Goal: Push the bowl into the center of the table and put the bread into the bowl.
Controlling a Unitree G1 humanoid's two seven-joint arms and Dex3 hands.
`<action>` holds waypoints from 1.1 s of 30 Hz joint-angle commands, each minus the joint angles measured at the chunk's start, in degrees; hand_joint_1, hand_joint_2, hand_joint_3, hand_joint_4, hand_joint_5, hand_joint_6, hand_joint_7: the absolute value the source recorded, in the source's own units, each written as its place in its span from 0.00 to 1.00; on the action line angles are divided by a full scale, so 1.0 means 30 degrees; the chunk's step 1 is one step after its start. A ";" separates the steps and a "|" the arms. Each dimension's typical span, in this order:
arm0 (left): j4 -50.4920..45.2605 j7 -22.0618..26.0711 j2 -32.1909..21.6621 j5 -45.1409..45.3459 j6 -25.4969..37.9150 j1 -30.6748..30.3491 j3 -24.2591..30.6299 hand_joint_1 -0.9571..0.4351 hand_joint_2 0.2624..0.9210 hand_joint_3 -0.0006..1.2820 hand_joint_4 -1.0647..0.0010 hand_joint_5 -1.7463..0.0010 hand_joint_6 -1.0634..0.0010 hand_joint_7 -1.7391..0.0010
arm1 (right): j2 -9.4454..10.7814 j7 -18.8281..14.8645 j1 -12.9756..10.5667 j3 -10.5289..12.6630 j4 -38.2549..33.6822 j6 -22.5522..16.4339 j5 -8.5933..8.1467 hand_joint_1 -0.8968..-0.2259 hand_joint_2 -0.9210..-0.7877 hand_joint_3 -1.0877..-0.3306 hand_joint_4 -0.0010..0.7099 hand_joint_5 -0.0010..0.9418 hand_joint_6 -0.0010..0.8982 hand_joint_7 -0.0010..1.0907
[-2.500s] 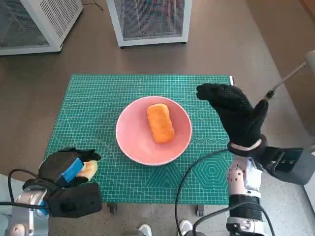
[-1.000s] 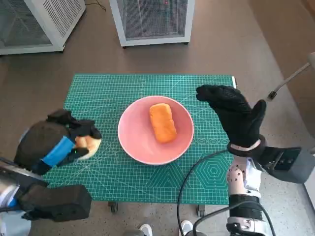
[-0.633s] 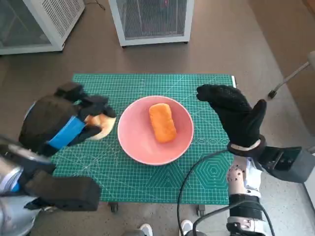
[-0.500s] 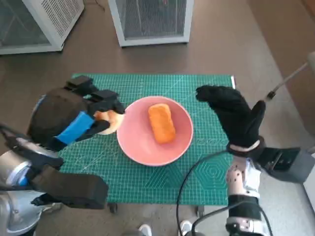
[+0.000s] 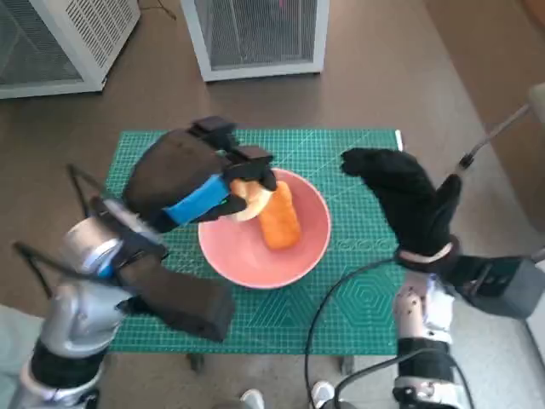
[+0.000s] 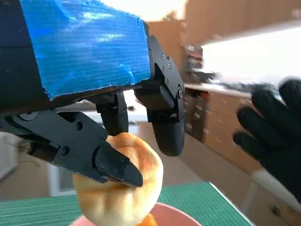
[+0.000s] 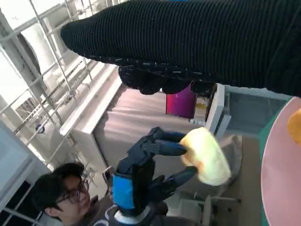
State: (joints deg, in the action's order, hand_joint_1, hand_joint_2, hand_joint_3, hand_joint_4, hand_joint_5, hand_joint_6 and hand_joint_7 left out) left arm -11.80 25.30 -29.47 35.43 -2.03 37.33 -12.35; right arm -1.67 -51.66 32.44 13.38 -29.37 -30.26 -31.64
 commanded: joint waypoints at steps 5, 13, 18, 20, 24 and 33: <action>0.2787 0.0252 0.0067 0.0009 -0.1075 0.1381 -0.0951 0.69 0.98 0.03 0.27 0.33 0.34 0.43 | -0.0094 -0.0154 -0.0602 0.0077 -0.0003 -0.0337 -0.0057 0.55 0.00 0.80 0.46 0.00 0.58 0.03; 0.1703 0.2376 -0.0172 0.1403 0.1769 0.0669 -0.1515 0.56 0.96 0.07 0.45 0.76 0.50 0.57 | -0.0113 0.0027 -0.0624 0.0066 0.0028 -0.0633 0.0054 0.56 0.00 0.80 0.45 0.00 0.58 0.02; 0.0741 0.3602 -0.0335 0.2028 0.3038 0.0474 -0.1604 0.50 0.98 0.02 0.58 0.96 0.50 0.89 | 0.0012 0.0229 -0.0598 -0.0024 0.0037 -0.0761 0.0192 0.57 0.00 0.80 0.45 0.00 0.58 0.02; 0.0495 0.3819 -0.0402 0.1804 0.3198 0.0376 -0.1385 0.48 0.98 0.01 0.63 0.98 0.52 0.93 | 0.0093 0.0324 -0.0567 -0.0078 0.0021 -0.0842 0.0277 0.58 0.00 0.80 0.45 0.00 0.58 0.02; 0.0259 0.3589 -0.0482 0.0275 0.2850 -0.0172 -0.0333 0.46 0.98 0.00 0.72 1.00 0.56 0.97 | 0.0240 0.0537 -0.0470 -0.0208 -0.0013 -0.0894 0.0394 0.57 0.00 0.80 0.45 0.00 0.59 0.02; 0.0052 0.3020 0.0049 -0.4618 0.3006 -0.1356 0.3016 0.48 0.97 0.00 0.87 1.00 0.64 1.00 | 0.0527 0.1440 -0.0261 -0.0529 0.0245 -0.0901 0.0743 0.57 0.00 0.80 0.45 0.00 0.59 0.02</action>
State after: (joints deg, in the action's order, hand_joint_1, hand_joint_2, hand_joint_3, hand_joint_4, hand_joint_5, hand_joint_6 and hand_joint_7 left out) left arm -10.58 35.80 -29.84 26.10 6.79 35.09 -7.10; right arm -0.61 -48.63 31.97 12.38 -28.92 -33.09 -30.45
